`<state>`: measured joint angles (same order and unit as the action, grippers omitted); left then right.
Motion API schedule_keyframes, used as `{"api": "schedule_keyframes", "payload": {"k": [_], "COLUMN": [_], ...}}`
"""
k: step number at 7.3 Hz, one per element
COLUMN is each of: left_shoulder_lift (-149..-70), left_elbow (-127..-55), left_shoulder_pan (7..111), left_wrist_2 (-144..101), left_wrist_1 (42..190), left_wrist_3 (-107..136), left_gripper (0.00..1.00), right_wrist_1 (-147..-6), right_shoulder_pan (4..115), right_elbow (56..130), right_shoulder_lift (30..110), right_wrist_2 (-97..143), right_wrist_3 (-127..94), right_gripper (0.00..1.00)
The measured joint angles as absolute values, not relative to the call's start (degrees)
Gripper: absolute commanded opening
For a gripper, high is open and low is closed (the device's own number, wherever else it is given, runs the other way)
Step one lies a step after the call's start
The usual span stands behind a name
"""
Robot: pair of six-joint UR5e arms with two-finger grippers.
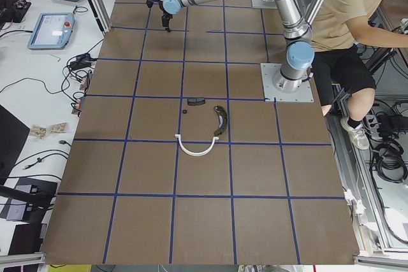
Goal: Place bearing gear from tray to pile
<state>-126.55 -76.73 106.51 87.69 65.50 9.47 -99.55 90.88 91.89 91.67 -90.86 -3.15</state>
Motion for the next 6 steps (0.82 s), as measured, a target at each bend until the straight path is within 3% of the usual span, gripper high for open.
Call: {"api": "schedule_keyframes", "payload": {"k": [2, 6], "left_shoulder_lift": [-131.4, -135.2], "left_elbow": [-72.5, -71.8], "left_shoulder_pan": [108.5, 110.0], "left_wrist_2": [88.0, 87.7], "left_wrist_1": [64.9, 64.8], "left_wrist_3": [14.3, 17.2], "left_gripper": [0.95, 0.7], "right_wrist_1": [-99.4, -99.3], "right_shoulder_pan": [90.9, 90.9], "right_elbow": [91.9, 91.9], "right_shoulder_lift": [91.6, 91.6], "right_wrist_2": [-90.7, -91.0], "right_wrist_3": [-3.2, -3.2], "right_gripper": [1.0, 1.0]}}
